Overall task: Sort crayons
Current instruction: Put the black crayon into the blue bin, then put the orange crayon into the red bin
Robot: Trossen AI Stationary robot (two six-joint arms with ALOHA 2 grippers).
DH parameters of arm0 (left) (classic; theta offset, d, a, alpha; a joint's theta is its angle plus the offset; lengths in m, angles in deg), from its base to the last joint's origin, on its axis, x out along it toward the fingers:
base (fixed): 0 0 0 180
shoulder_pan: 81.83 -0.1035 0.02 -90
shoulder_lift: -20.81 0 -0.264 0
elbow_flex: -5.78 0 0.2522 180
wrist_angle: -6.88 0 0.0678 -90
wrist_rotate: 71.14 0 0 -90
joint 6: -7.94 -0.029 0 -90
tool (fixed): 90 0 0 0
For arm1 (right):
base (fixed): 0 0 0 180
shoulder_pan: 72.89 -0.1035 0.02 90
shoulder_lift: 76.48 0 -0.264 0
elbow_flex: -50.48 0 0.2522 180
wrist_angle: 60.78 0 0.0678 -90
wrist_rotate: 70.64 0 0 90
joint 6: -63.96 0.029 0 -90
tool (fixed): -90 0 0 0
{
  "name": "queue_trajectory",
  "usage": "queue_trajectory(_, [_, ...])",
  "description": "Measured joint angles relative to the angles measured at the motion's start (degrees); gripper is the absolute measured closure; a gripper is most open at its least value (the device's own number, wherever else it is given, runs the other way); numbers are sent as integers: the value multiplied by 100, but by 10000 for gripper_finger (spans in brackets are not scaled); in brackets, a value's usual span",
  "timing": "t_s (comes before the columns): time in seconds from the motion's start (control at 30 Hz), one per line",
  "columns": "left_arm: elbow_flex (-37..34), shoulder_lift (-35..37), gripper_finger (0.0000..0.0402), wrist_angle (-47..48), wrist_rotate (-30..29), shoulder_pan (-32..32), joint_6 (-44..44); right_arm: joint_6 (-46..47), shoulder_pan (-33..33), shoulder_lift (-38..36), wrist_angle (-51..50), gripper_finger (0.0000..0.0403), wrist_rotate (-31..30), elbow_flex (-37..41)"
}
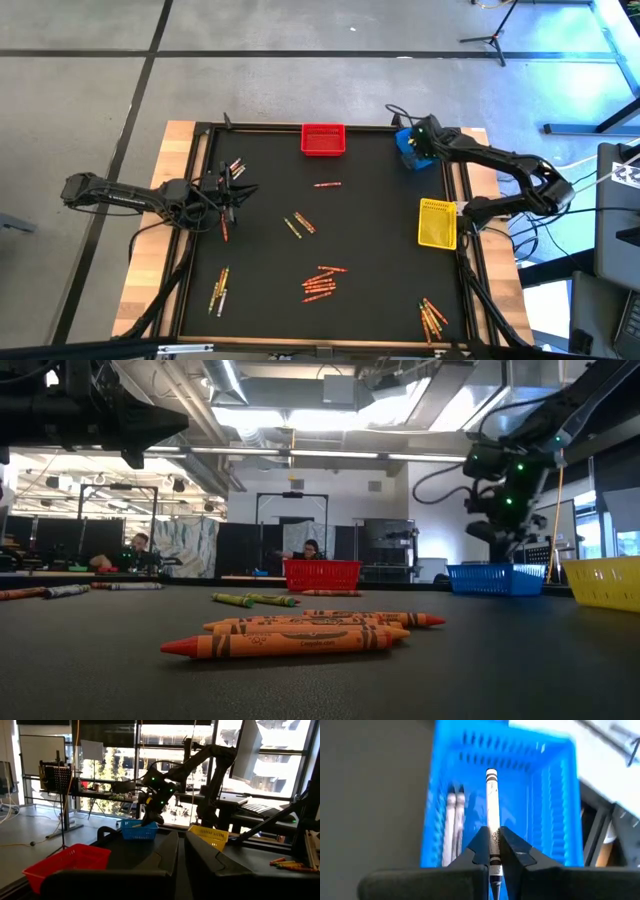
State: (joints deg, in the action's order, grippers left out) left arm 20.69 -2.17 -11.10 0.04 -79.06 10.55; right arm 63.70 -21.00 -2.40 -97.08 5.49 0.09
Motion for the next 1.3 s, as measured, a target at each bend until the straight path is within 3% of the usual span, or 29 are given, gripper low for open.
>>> queue_trajectory(0.2, [0,0,376,-5,-16,0,-21,12,110,0,17,369,-132,128])
queue_trajectory(0.37, [0,0,376,-64,-19,-2,-167,10,105,0,0,296,-117,-18])
queue_trajectory(0.43, [0,0,376,-69,-19,-2,-170,34,105,0,1,264,211,-186])
queue_trajectory(0.53, [0,0,376,-70,-19,-2,-170,196,38,0,252,226,1255,-314])
queue_trajectory(0.67, [0,0,376,-82,-19,-1,-170,404,-544,0,1207,197,2349,-240])
queue_trajectory(1.0, [0,0,376,-95,-19,-2,-173,281,-2564,718,2874,193,2148,-104])
queue_trajectory(1.3, [0,0,376,-140,-23,-2,-249,-149,-3322,2109,4312,194,2143,-176])
